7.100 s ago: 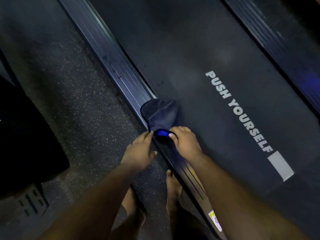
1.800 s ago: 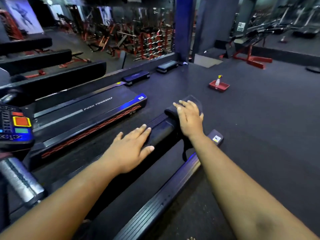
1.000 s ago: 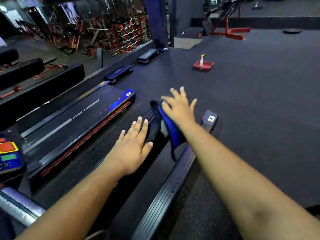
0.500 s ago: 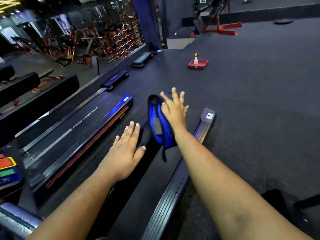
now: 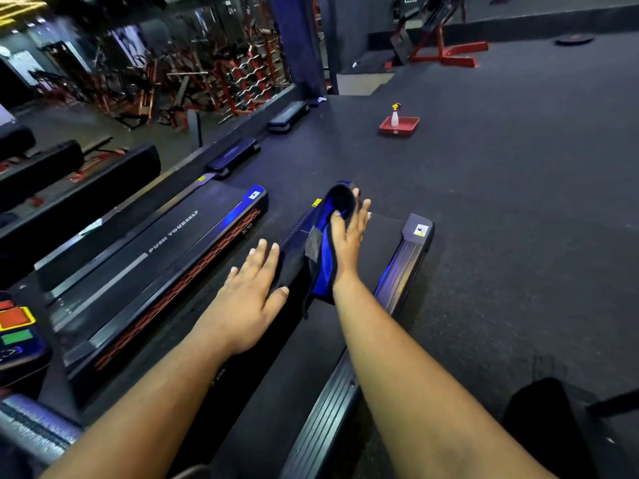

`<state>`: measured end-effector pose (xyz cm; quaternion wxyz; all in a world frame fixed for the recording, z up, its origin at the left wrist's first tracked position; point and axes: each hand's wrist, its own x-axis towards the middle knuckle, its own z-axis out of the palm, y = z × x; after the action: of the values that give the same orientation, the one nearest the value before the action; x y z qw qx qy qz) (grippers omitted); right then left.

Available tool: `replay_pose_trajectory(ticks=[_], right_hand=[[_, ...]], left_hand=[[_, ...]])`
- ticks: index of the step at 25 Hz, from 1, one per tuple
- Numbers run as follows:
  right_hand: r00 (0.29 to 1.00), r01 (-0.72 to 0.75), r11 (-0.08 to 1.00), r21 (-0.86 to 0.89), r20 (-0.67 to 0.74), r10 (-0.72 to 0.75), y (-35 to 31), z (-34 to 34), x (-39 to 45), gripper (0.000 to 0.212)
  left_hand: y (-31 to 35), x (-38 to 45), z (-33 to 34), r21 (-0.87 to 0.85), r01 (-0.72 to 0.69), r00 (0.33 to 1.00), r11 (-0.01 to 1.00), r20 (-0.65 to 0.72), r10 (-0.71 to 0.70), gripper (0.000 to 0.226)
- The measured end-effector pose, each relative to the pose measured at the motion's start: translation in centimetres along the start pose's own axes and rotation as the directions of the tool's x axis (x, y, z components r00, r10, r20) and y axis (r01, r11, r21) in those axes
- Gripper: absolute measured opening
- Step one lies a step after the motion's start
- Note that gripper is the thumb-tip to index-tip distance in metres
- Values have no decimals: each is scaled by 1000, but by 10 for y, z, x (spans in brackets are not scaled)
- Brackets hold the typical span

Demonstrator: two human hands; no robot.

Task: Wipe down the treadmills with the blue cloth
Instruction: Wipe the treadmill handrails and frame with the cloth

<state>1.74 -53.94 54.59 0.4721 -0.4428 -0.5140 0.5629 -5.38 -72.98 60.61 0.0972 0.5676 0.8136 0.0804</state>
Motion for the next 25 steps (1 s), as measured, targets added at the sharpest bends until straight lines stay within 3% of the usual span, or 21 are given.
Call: replay_pose_trajectory(ticks=[3, 5, 7, 10, 12, 15, 18, 20, 22, 25], right_hand=[[998, -56, 997, 52, -5, 57, -2, 7, -43, 86], [998, 26, 999, -39, 64, -23, 2, 13, -85, 87], [987, 121, 975, -188, 132, -97, 2, 12, -74, 82], [974, 202, 854, -480, 186, -125, -23, 1, 16, 66], [964, 210, 754, -623, 262, -52, -45, -5, 61, 59], [939, 311, 650, -693, 330, -96, -51, 0, 34, 59], [808, 569, 578, -585, 529, -260, -25, -16, -43, 72], [729, 678, 428, -598, 619, -291, -17, -32, -35, 78], [791, 606, 445, -660, 558, -249, -32, -28, 17, 68], [917, 368, 558, -744, 389, -88, -51, -8, 42, 58]], left_hand=[[1, 0, 0, 7, 7, 1000, 1000, 6, -7, 71], [1, 0, 0, 0, 3, 1000, 1000, 11, -3, 74], [-1, 1, 0, -6, 4, 1000, 1000, 13, -4, 70], [-4, 6, 2, 24, -5, 1000, 1000, -6, 5, 70], [-2, 4, 4, 53, 19, 1000, 998, 7, -20, 70], [2, -2, 1, 76, 70, 996, 995, -59, -66, 79], [3, -6, -3, 94, 93, 984, 991, -164, -76, 90], [3, -21, -2, 141, 65, 981, 988, -189, -37, 91], [-4, -44, -2, 175, 50, 992, 983, -126, -28, 93], [-16, -78, 0, 206, 67, 997, 976, -40, -60, 93]])
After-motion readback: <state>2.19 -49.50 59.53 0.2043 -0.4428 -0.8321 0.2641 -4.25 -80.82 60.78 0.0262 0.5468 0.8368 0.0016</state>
